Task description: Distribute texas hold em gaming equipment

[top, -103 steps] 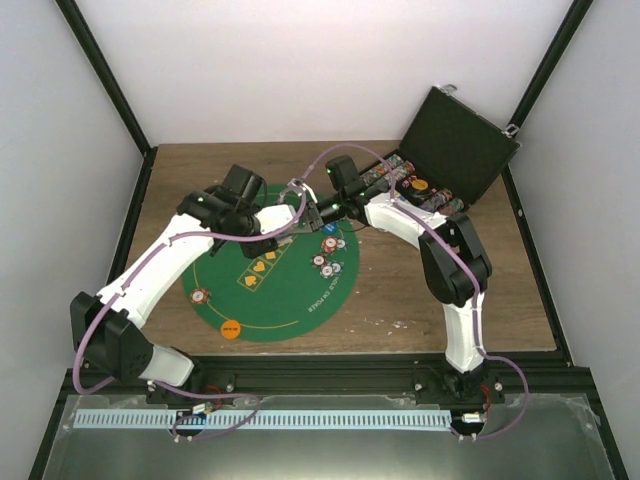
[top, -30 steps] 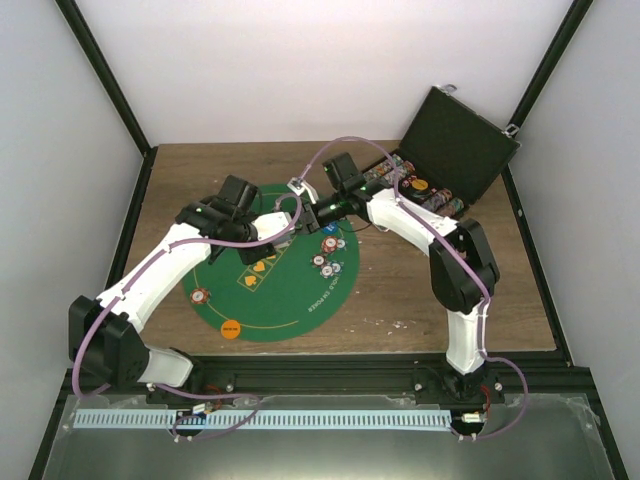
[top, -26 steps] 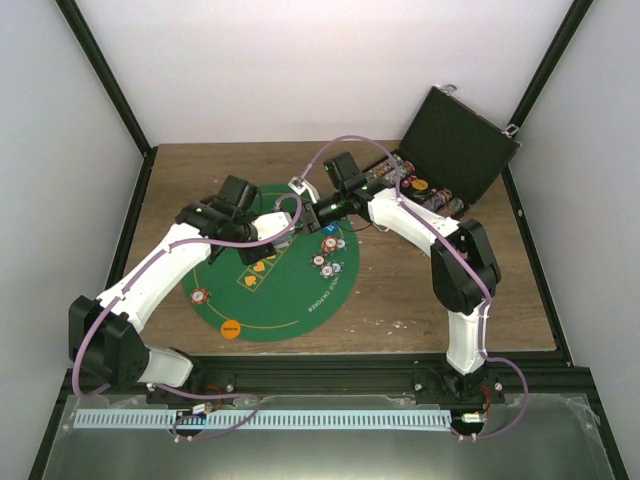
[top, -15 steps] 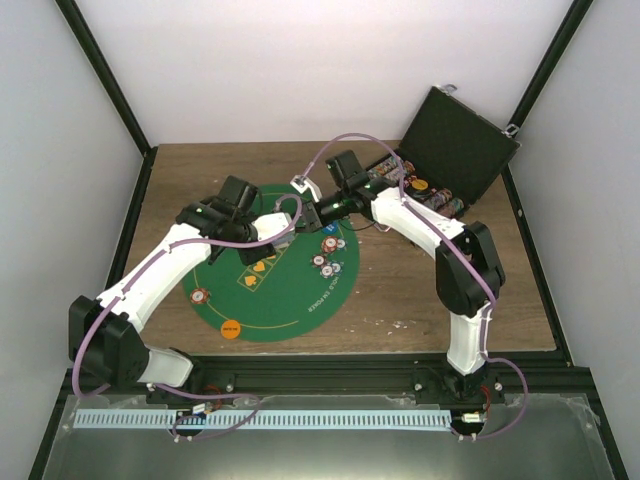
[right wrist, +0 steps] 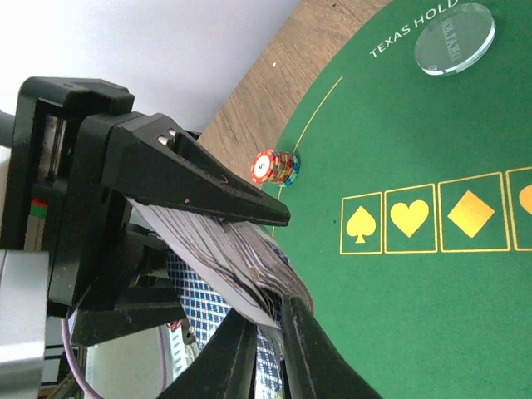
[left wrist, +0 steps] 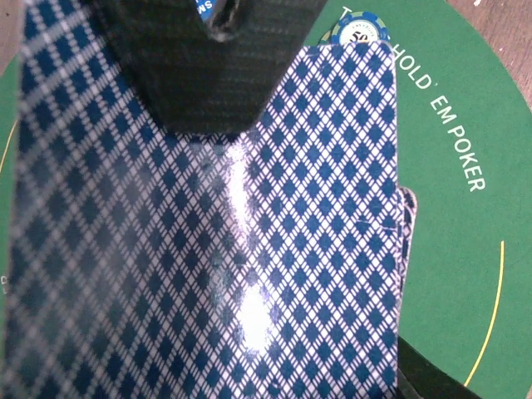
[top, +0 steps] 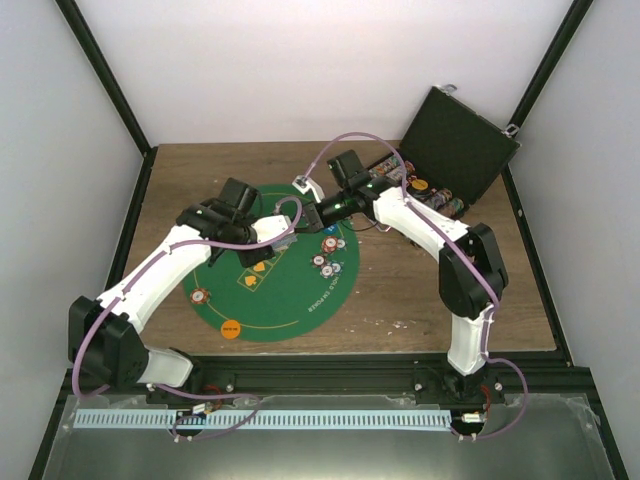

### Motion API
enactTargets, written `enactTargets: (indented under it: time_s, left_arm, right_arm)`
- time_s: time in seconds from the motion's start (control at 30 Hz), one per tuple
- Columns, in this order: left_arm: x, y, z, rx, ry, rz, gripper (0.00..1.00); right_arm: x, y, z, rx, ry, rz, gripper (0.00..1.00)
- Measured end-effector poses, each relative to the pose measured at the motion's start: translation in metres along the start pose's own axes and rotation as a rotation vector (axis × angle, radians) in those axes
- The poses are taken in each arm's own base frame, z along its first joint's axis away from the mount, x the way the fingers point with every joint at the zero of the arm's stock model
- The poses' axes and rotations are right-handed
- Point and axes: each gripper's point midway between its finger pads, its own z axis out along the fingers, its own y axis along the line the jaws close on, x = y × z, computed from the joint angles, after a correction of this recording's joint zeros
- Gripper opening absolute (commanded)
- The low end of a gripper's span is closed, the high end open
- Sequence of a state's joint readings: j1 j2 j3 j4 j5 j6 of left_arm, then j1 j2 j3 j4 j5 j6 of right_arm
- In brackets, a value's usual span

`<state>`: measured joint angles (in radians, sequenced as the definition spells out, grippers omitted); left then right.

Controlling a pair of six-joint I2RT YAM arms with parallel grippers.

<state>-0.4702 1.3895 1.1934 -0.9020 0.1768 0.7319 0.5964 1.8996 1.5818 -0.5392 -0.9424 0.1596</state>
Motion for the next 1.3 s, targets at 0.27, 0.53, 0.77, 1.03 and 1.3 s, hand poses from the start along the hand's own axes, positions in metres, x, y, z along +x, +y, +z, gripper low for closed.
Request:
enactTargets:
  time_s: [0.27, 0.53, 0.77, 1.03, 1.3]
  left_arm:
    - [0.002, 0.001, 0.001, -0.006, 0.006, 0.004, 0.44]
    - [0.004, 0.000, 0.002, -0.008, 0.012, 0.003, 0.45]
    - [0.003, 0.003, 0.002, -0.023, 0.010, -0.015, 0.45]
    - [0.008, 0.003, -0.001, -0.037, 0.028, -0.065, 0.46]
    - [0.030, -0.005, -0.013, -0.028, 0.128, -0.128, 0.46]
  right_arm:
    - [0.001, 0.003, -0.006, 0.015, 0.003, -0.006, 0.01]
    - [-0.005, 0.004, -0.029, 0.042, -0.035, -0.014, 0.01]
    - [-0.013, 0.004, -0.070, 0.079, -0.125, -0.010, 0.01]
    - [-0.019, -0.005, -0.109, 0.140, -0.224, 0.008, 0.01]
    - [-0.017, -0.019, -0.127, 0.225, -0.265, 0.027, 0.01]
